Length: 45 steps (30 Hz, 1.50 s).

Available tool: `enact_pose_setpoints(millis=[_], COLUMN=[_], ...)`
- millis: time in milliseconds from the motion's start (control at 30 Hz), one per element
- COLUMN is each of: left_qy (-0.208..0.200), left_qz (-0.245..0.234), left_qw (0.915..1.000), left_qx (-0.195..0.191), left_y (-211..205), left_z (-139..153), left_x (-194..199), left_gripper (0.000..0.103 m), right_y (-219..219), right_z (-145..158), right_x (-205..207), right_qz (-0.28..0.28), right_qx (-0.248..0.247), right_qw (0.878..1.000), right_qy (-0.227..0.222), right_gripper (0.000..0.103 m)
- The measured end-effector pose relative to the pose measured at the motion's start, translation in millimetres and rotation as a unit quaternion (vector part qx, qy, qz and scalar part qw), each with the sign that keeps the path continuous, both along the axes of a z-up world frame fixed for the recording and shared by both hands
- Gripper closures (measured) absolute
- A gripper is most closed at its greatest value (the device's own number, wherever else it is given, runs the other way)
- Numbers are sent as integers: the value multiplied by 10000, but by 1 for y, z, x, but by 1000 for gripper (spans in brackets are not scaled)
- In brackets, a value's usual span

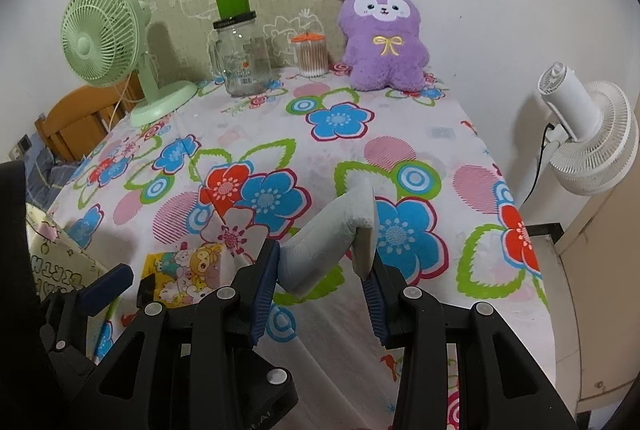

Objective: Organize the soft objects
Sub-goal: 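Grasp the cartoon-print snack box with the left tool while the right tool holds the towel, then carry the snack box and white towel over the fabric box with both tools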

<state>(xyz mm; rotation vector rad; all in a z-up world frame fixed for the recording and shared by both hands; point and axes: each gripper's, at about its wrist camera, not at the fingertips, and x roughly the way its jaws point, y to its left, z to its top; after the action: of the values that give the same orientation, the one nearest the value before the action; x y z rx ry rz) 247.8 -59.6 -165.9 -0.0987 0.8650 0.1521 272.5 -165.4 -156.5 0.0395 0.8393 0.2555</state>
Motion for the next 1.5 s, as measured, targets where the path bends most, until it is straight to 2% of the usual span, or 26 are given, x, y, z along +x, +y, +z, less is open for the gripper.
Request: enact_pose_setpoints(millis=[200, 700, 1500], left_qy=[256, 298, 13], left_qz=[36, -8, -410], left_qw=[9997, 9995, 9988], left_qx=[-1, 96, 271], left_y=[2, 2, -8], left_z=[-11, -7, 28], left_x=[2, -8, -61], left_gripper=[23, 26, 26], right_y=[4, 5, -6], right_z=[-10, -6, 32], right_x=[3, -8, -69], right_qz=[49, 63, -133], right_qx=[-48, -121, -26], right_qw=[9999, 9998, 9998], right_qy=[124, 126, -146], right_gripper=[59, 59, 59])
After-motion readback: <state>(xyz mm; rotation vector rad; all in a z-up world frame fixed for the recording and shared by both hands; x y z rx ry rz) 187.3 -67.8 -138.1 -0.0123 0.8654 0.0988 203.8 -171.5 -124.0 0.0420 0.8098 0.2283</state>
